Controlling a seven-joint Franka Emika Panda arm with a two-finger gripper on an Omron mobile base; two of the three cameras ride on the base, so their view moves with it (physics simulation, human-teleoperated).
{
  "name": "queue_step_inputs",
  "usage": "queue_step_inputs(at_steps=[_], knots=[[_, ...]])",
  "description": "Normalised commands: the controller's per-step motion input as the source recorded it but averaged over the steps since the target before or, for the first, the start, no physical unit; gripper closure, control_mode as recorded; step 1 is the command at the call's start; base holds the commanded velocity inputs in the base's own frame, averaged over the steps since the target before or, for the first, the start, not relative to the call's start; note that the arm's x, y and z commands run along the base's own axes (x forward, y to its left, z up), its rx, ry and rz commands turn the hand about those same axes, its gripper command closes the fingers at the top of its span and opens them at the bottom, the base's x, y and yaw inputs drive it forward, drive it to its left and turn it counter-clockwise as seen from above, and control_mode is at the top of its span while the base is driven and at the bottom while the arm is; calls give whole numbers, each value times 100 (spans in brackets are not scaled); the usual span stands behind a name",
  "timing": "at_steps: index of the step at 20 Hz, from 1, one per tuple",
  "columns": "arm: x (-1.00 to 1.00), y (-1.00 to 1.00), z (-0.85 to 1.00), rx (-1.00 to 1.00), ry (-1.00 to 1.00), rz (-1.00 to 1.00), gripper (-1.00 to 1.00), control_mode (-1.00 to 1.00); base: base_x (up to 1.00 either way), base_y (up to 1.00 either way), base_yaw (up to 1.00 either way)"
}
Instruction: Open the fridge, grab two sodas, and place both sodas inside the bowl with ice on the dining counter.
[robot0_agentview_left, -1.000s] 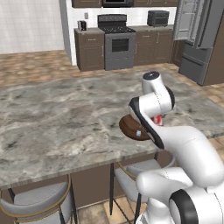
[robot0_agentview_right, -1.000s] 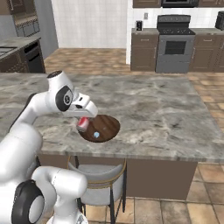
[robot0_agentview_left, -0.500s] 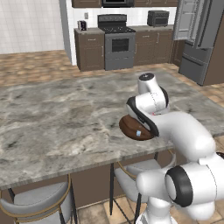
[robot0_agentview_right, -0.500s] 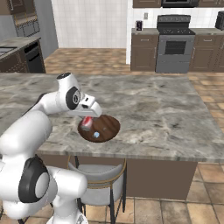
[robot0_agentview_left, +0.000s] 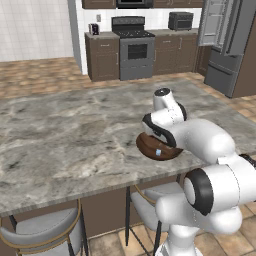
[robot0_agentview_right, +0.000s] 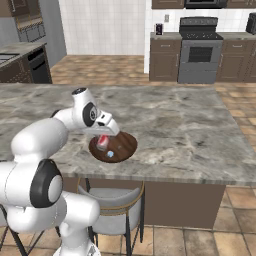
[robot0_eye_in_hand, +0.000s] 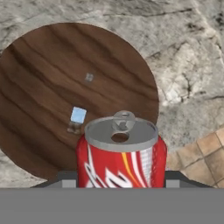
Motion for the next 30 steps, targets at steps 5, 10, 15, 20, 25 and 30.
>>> queue_step_inputs(at_steps=[5, 10, 15, 20, 25, 30], knots=[[4, -7, -32, 2, 0, 0, 100, -100, 0, 0, 0], [11, -4, -25, 2, 0, 0, 100, -100, 0, 0, 0], [11, 0, -22, 1, 1, 0, 100, -100, 0, 0, 0], [10, 0, -23, 0, 3, 0, 100, -100, 0, 0, 0], [10, 0, -24, 0, 5, 0, -100, -100, 0, 0, 0], [0, -4, -17, 0, 1, 0, -100, -100, 0, 0, 0]])
